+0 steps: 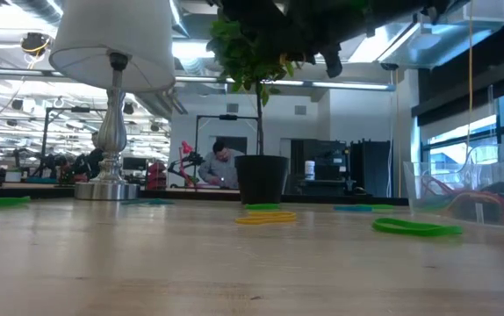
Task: Pick and place rubber bands into bin
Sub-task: Put the yellow rubber band into the transparent bin
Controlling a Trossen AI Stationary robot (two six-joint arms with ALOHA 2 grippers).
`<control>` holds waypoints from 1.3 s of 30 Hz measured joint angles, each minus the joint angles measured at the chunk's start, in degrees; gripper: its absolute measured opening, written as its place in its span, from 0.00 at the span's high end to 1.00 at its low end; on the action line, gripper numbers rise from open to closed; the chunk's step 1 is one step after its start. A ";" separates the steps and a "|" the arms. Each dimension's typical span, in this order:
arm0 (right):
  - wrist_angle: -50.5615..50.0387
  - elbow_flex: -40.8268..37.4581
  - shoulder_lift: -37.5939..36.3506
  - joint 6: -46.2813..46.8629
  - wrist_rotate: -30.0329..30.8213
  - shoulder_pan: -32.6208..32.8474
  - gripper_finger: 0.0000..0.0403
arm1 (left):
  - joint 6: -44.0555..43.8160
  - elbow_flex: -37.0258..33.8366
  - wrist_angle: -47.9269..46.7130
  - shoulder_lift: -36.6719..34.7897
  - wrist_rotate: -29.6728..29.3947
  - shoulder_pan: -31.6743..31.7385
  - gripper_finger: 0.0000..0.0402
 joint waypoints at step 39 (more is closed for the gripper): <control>-78.99 -0.07 -19.50 61.15 -8.26 -3.85 1.00 | 2.08 0.00 -19.40 -2.25 -0.44 4.47 0.71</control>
